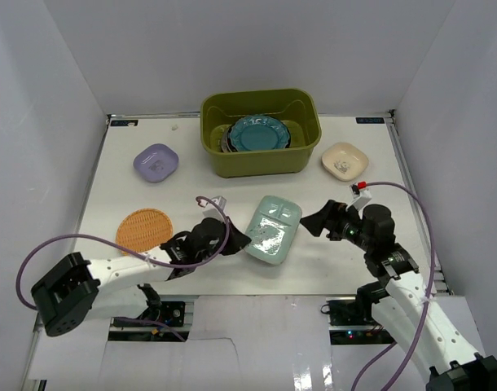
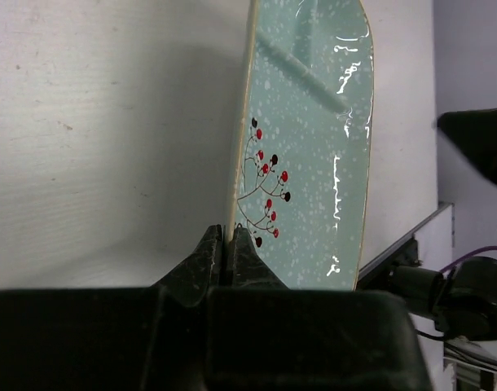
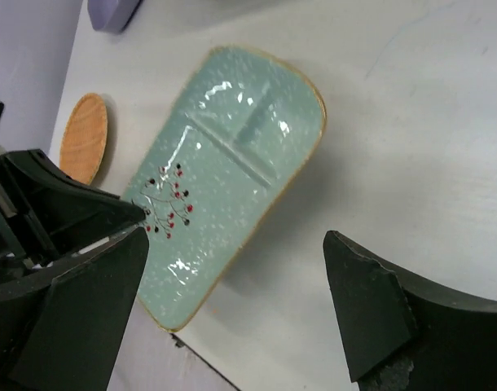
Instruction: Place the plates into the plastic bin on the countertop
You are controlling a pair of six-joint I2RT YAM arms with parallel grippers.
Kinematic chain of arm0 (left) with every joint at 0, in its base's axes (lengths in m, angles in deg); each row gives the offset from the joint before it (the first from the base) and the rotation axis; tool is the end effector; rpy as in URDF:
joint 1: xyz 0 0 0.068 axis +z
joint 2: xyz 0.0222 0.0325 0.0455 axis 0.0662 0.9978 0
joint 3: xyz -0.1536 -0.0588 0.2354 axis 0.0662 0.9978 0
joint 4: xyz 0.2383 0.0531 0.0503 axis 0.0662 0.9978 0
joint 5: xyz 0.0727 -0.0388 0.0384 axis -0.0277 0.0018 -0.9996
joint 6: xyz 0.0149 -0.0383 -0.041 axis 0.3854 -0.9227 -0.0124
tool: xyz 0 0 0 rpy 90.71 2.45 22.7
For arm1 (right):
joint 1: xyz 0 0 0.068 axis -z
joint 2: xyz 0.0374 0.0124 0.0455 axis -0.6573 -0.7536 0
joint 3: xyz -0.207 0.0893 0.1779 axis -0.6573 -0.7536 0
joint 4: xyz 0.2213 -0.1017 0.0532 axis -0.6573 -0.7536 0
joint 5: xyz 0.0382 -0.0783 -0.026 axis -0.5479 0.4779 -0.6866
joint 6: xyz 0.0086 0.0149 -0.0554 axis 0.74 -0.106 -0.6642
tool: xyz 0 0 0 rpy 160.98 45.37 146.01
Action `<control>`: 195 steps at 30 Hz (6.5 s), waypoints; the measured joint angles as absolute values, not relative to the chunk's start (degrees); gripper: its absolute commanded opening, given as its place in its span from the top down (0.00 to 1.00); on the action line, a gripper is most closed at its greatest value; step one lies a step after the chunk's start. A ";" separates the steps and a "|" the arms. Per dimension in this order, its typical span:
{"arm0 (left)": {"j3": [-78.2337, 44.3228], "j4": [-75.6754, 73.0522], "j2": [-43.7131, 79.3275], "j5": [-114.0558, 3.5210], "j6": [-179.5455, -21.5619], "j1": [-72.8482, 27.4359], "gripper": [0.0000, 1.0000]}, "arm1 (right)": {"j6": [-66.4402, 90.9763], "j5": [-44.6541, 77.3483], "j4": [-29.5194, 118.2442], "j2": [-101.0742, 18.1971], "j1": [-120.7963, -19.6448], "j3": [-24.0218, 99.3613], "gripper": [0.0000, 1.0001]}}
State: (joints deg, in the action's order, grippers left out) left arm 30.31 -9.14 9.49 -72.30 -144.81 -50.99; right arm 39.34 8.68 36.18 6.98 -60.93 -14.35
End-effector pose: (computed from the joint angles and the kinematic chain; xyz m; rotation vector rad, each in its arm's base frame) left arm 0.1325 -0.1770 0.1975 -0.1176 2.2837 -0.9361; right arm 0.1209 0.0553 0.2519 0.0491 1.9695 0.8808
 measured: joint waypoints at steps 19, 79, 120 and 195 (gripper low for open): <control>30.18 -12.07 -2.22 -70.42 -143.28 -51.17 0.18 | 52.04 7.04 52.88 -7.84 -72.73 -16.84 0.92; 3.82 40.74 -28.91 -106.25 -122.99 -50.90 0.02 | 34.42 13.75 33.97 -72.10 -62.15 61.69 0.03; 9.59 38.51 -34.38 -115.54 -121.73 -49.90 0.02 | 71.54 18.16 83.85 -99.07 -104.12 47.57 0.92; -7.83 13.33 46.25 -59.23 -130.71 15.96 0.08 | 32.33 22.38 48.27 -68.89 -32.27 28.25 0.61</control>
State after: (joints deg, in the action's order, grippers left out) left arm -7.83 13.33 46.25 -59.23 -130.71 15.96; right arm 32.33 22.38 48.27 -68.89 -32.27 28.25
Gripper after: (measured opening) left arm 0.945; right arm 0.594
